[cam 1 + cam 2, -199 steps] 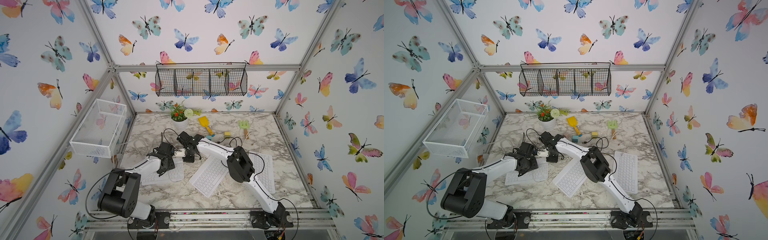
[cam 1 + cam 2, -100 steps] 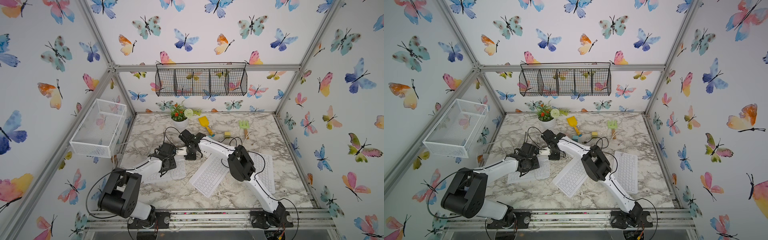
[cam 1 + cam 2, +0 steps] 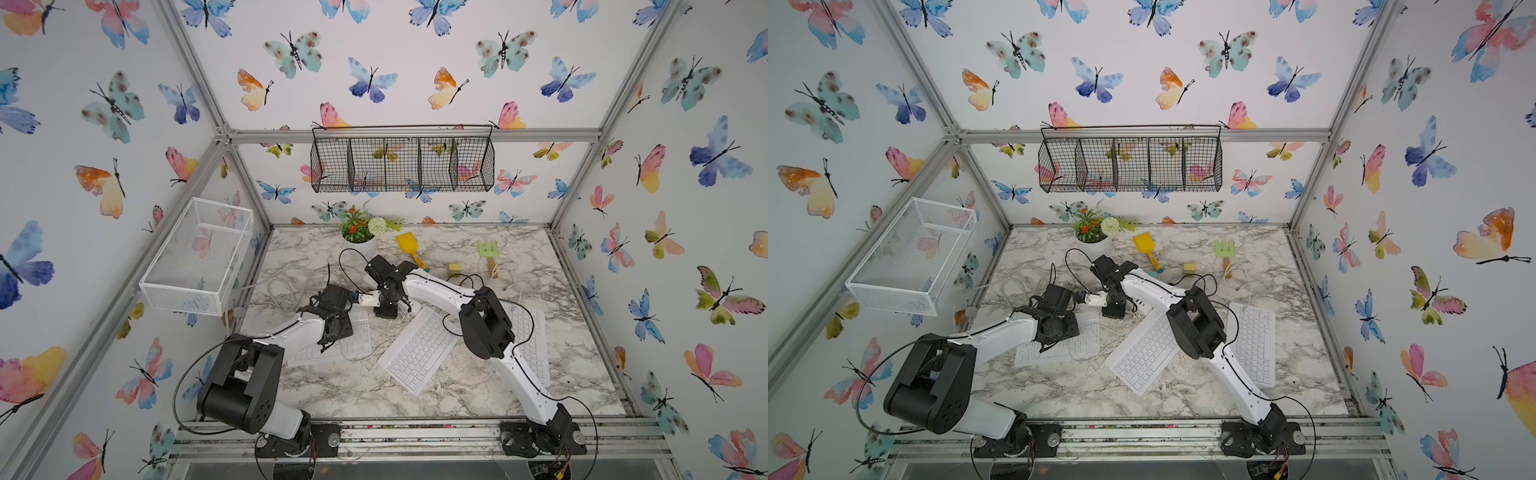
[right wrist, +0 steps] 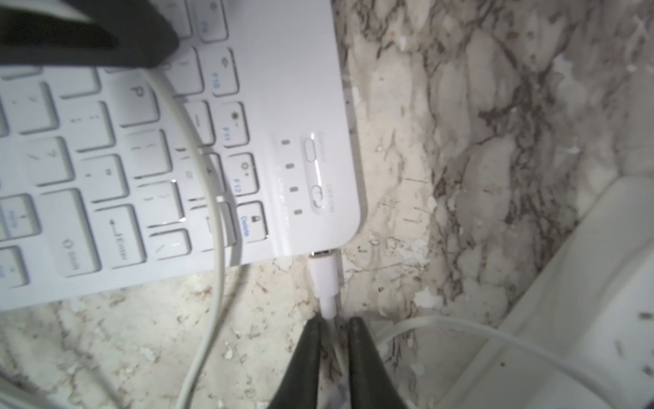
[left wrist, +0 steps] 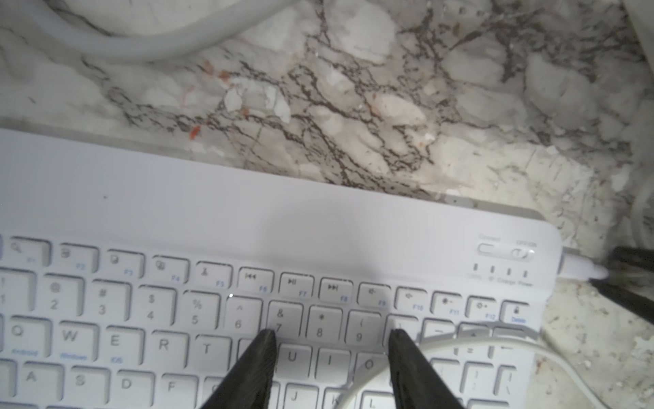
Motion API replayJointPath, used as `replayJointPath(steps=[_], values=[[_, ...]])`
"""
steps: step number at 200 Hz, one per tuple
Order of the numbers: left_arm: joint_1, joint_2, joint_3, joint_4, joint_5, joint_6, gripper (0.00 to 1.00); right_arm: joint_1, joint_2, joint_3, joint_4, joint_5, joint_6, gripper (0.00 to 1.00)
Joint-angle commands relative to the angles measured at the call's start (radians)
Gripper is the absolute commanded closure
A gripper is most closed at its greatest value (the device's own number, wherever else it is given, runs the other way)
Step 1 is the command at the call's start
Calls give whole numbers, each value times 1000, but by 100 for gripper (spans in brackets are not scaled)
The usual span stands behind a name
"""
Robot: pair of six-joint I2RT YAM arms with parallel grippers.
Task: Unplug the wireless keyboard
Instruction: Remove the power cord from the keyboard.
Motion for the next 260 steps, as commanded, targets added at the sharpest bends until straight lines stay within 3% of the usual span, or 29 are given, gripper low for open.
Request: replayJointPath(steps=[1,25,67,107,146,175,185,210,260], values=[[-5,85,-65,-103,109,-18,46,-5,111,-39,-163,56,-12,73],[-6,89,-58,-108,107,-13,46,-4,166,14,-230,54,-8,77],[-6,91,-41,-121,100,6,46,0,219,28,-264,47,-6,97],[-6,91,-44,-121,104,11,45,3,216,65,-245,55,36,97],[-6,90,-57,-123,100,10,46,1,78,-31,-140,21,17,97],[-6,88,-59,-129,97,9,46,1,63,-15,-140,37,21,97],[-6,83,-60,-126,97,8,46,1,63,-10,-138,18,15,96],[-5,73,-59,-126,105,8,46,3,73,11,-133,-60,9,77],[-10,74,-65,-98,155,32,45,20,122,96,-113,-126,-2,67]])
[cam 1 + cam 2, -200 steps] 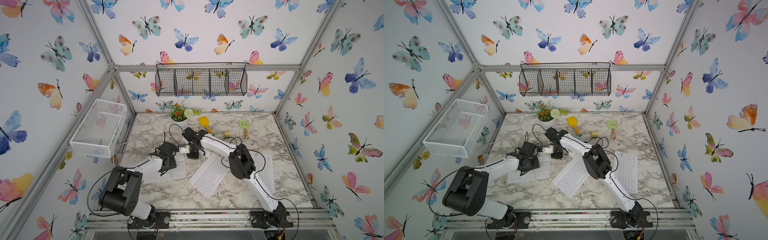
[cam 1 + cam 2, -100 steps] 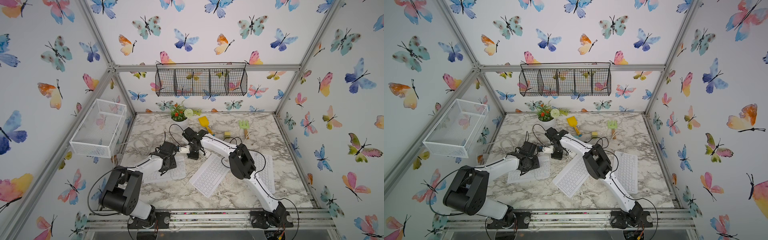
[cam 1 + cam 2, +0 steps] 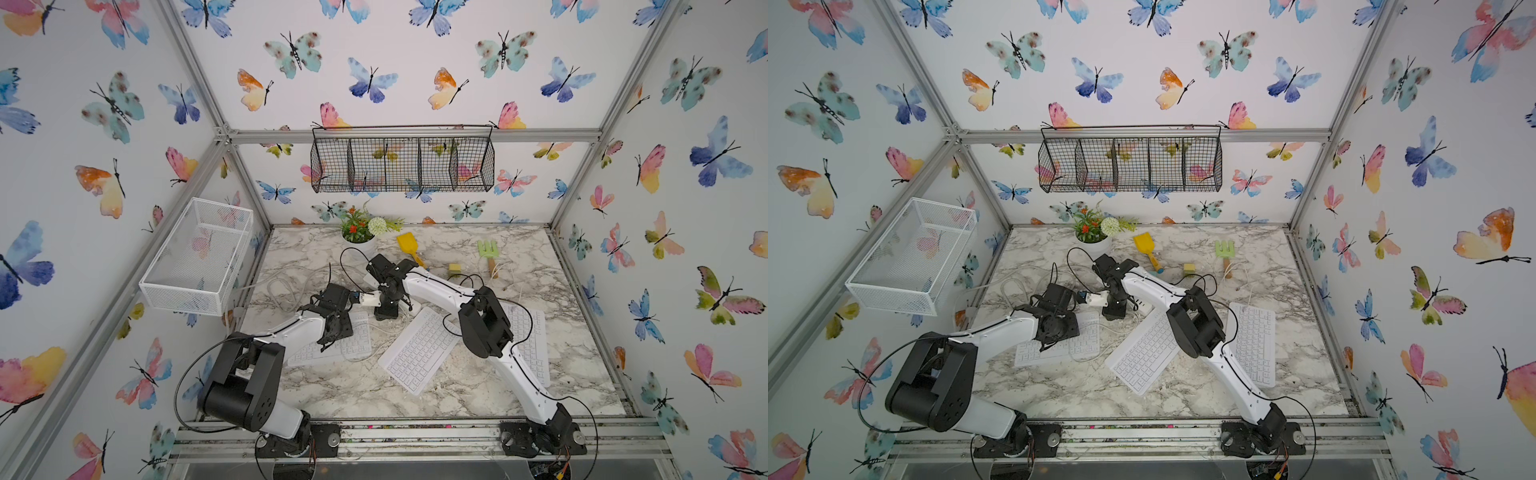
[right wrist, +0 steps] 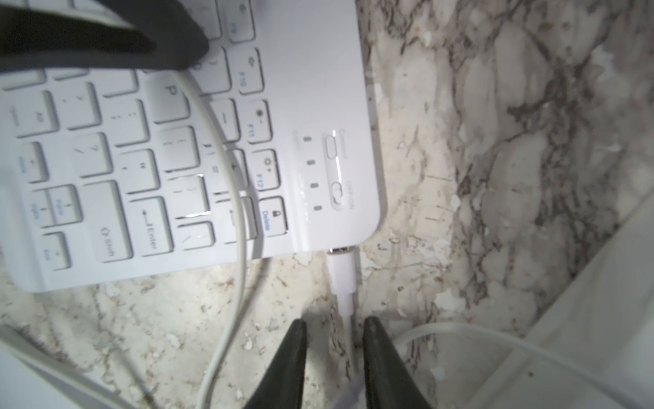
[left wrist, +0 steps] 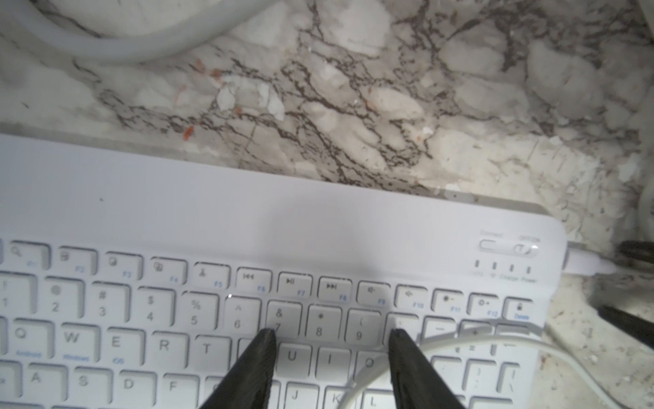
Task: Unplug the wireless keyboard
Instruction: Remove the power cord from the keyboard.
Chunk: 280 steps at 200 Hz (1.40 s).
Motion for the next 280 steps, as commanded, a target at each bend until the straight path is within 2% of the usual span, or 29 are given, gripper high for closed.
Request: replayJointPath(steps=[1,52,95,118,147,186,229,280], values=[[-11,70,-76,-80,148,6,45,19,96,35,-59,-34,-7,67],[-36,65,-65,-68,146,19,45,34,171,55,-86,37,-10,72],[-36,56,-60,-80,134,19,45,38,228,84,-159,119,-8,87],[-36,63,-60,-82,134,21,45,38,240,76,-164,145,-7,89],[-37,71,-67,-83,134,23,45,38,209,40,-105,195,-49,90],[-36,65,-74,-86,136,24,45,37,85,-132,92,277,-171,88],[-38,54,-78,-94,129,17,46,31,81,-120,43,229,-183,88],[-36,64,-87,-84,136,13,46,18,169,25,-185,51,-15,89]])
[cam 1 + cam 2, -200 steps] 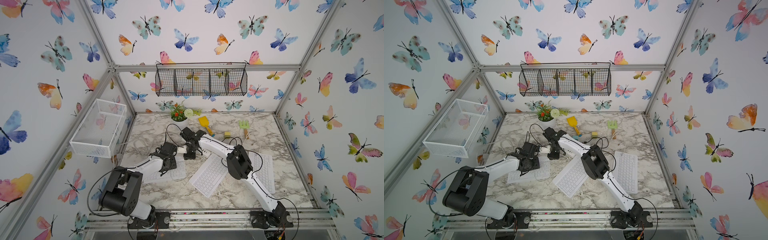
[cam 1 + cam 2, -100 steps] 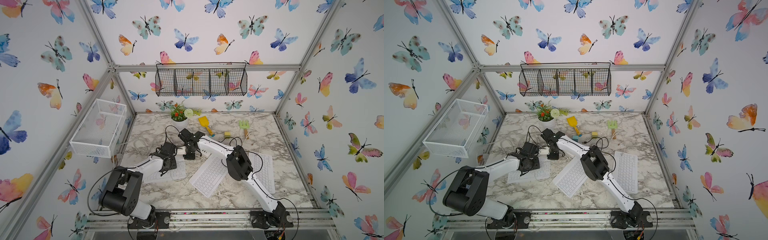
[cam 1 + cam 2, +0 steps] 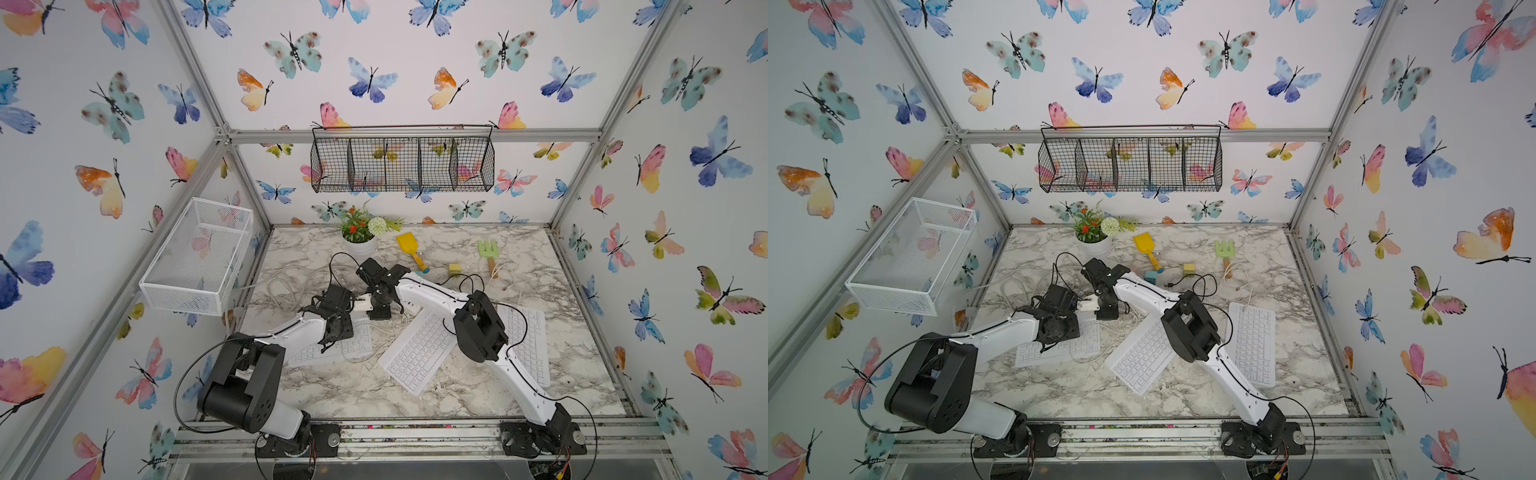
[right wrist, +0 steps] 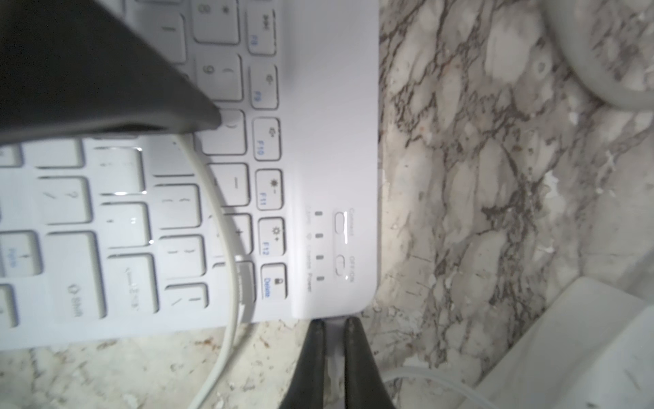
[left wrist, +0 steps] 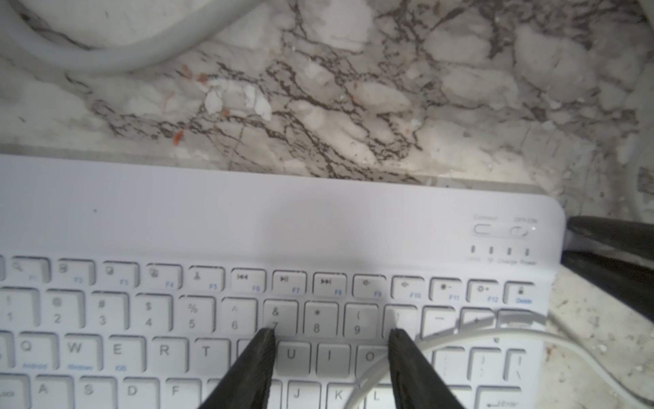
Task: Unplug the wireless keyboard
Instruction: Remove the power cord from the keyboard.
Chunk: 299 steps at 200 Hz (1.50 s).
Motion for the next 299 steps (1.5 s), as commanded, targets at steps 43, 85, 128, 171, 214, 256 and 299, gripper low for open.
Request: replayJointPath(steps=[43,85,128,171,214,256,299], values=[[-20,58,-71,-98,148,-24,46,-17,119,-43,-232,-18,165,90],[-20,62,-74,-95,148,-24,46,-17,79,-110,-139,118,116,89],[-21,71,-79,-102,141,-25,48,-30,-60,-332,94,183,-75,85],[-21,64,-79,-102,139,-27,48,-32,-10,-217,-44,66,-24,85],[-20,56,-56,-103,151,-23,46,-34,-46,-250,-44,-65,92,84],[-7,-14,17,-106,168,7,43,-35,-150,-306,46,-171,172,76],[21,-45,108,-101,183,19,41,-57,-303,-423,225,-209,269,67]])
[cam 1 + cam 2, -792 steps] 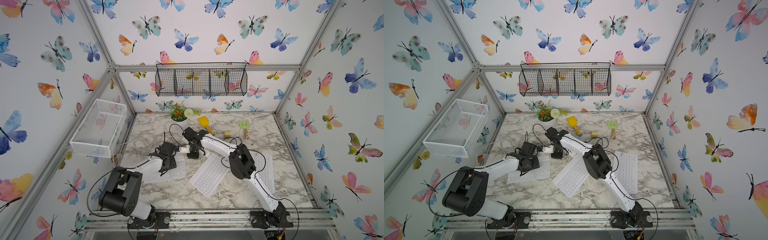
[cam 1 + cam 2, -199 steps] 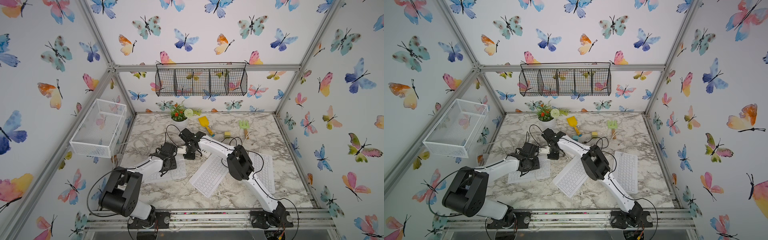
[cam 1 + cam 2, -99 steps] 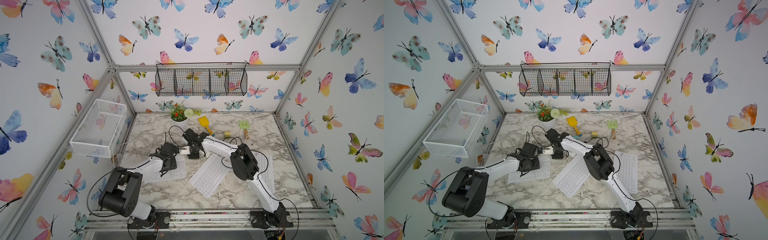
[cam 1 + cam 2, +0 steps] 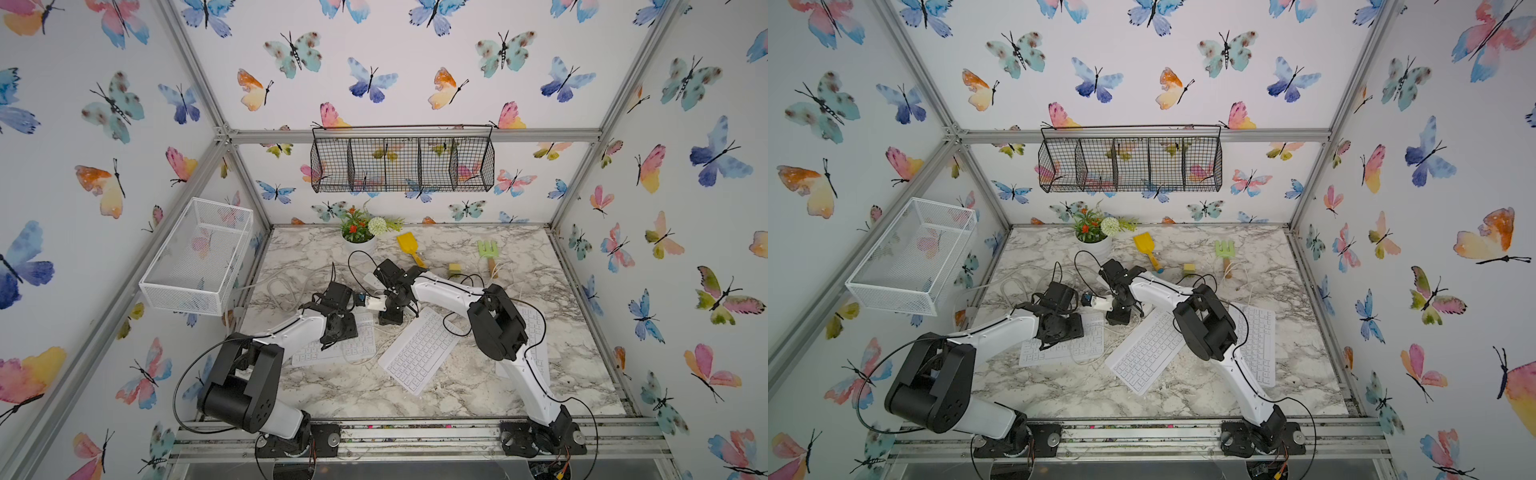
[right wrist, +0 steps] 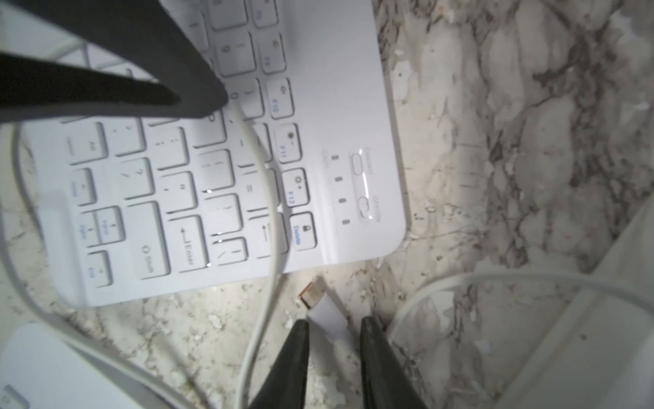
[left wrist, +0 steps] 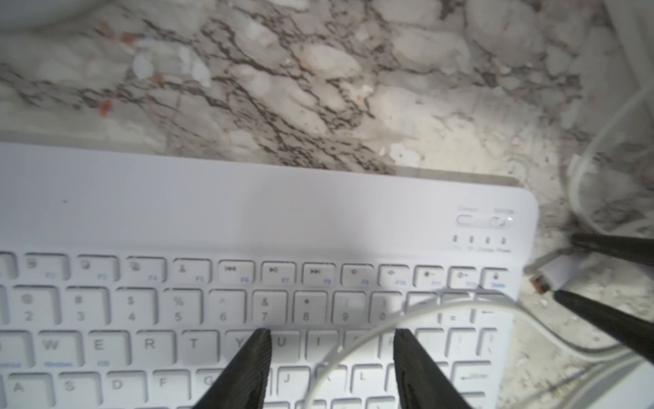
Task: Unplug the wireless keyboard
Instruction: Remove the power cord from the keyboard, then reset both arms
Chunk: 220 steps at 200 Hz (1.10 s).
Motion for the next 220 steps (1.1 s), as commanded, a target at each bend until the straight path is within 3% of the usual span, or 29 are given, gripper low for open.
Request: replayJointPath(steps=[1,26,59,81,120,153,175,182,220], values=[[14,-36,53,-30,67,12,41,-14,-94,-56,78,-69,82,67],[31,-46,97,-28,63,17,39,-37,-203,-154,218,-76,136,59],[60,-28,184,-52,47,43,38,-89,-328,-244,338,4,219,50],[96,-9,232,-33,70,64,37,-145,-405,-322,399,44,273,49],[170,-11,272,111,136,125,29,-293,-567,-542,568,134,408,37],[266,-19,207,304,116,150,17,-429,-696,-743,765,218,485,25],[285,-55,137,436,37,212,9,-506,-756,-852,885,265,541,16],[288,-71,114,472,23,242,8,-530,-774,-887,922,280,561,2],[305,-164,-69,693,-80,349,2,-624,-876,-1093,1115,431,645,2]])
